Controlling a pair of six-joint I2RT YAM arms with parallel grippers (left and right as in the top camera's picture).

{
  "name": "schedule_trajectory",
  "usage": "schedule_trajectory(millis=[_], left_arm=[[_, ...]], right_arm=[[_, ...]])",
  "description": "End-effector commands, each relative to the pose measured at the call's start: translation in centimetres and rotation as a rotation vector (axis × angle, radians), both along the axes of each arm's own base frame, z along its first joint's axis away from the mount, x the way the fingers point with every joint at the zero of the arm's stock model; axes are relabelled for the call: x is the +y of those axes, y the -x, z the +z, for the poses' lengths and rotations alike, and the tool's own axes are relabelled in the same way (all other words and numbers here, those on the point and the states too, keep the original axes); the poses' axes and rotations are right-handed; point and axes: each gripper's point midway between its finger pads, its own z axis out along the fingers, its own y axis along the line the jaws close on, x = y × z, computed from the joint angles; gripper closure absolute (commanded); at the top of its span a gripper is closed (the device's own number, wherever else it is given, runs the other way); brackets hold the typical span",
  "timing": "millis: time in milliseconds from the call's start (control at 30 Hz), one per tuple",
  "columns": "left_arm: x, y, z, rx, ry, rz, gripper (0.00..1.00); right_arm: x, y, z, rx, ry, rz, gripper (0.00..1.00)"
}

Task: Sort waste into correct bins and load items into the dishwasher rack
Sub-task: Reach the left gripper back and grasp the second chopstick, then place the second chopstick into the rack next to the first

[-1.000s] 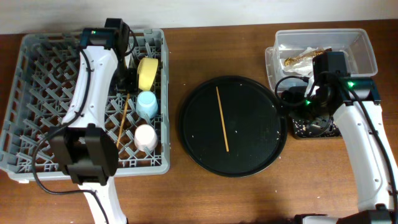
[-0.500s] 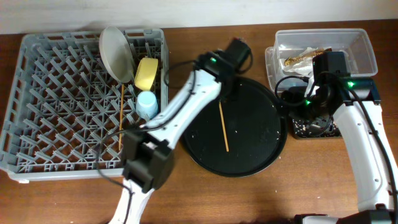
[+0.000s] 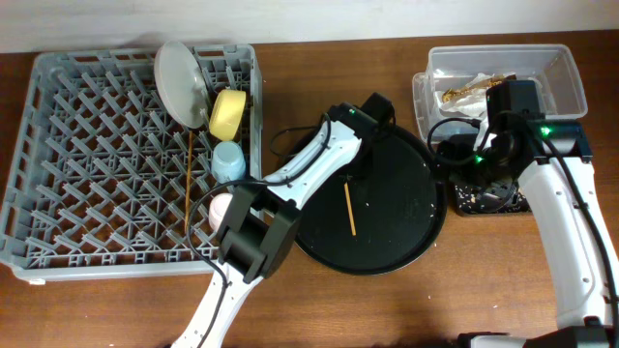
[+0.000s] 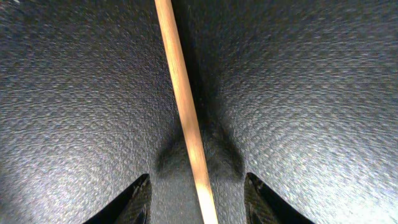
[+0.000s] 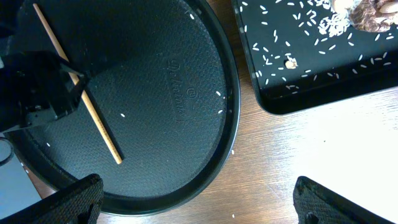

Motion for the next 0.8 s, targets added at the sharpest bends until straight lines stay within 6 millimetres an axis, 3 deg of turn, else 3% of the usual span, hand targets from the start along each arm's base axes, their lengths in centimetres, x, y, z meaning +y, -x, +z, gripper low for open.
schedule_trajectory(millis=[0, 133, 400, 600, 700, 767], left_arm=[[-0.7, 0.5, -0.9, 0.031, 0.027, 0.010, 0.56], [-1.0, 0.9, -1.7, 0.055, 0.044, 0.008, 0.71], [-0.6, 1.4, -2.4, 0.074, 0.027, 0.009, 0.76], [-0.4, 1.6, -2.7, 0.082, 0.020, 0.008, 0.99], [-0.4, 1.6, -2.5, 0.081, 0.021, 0.003, 0.99], [-0.5, 0.9, -1.0, 0.063, 0.030, -0.054, 0.99]], right_arm=[[-0.3, -0.2, 0.8, -0.028, 0.011, -0.003, 0.02], [-0.3, -0.2, 0.8, -0.028, 0.011, -0.003, 0.02], [-0.3, -0.2, 0.8, -0.028, 0.010, -0.003, 0.01], [-0.3, -0.2, 0.8, -0.028, 0.011, -0.003, 0.02], [-0.3, -0.2, 0.8, -0.028, 0.011, -0.003, 0.02], [-0.3, -0.2, 0.8, -0.027, 0.011, -0.003, 0.01]])
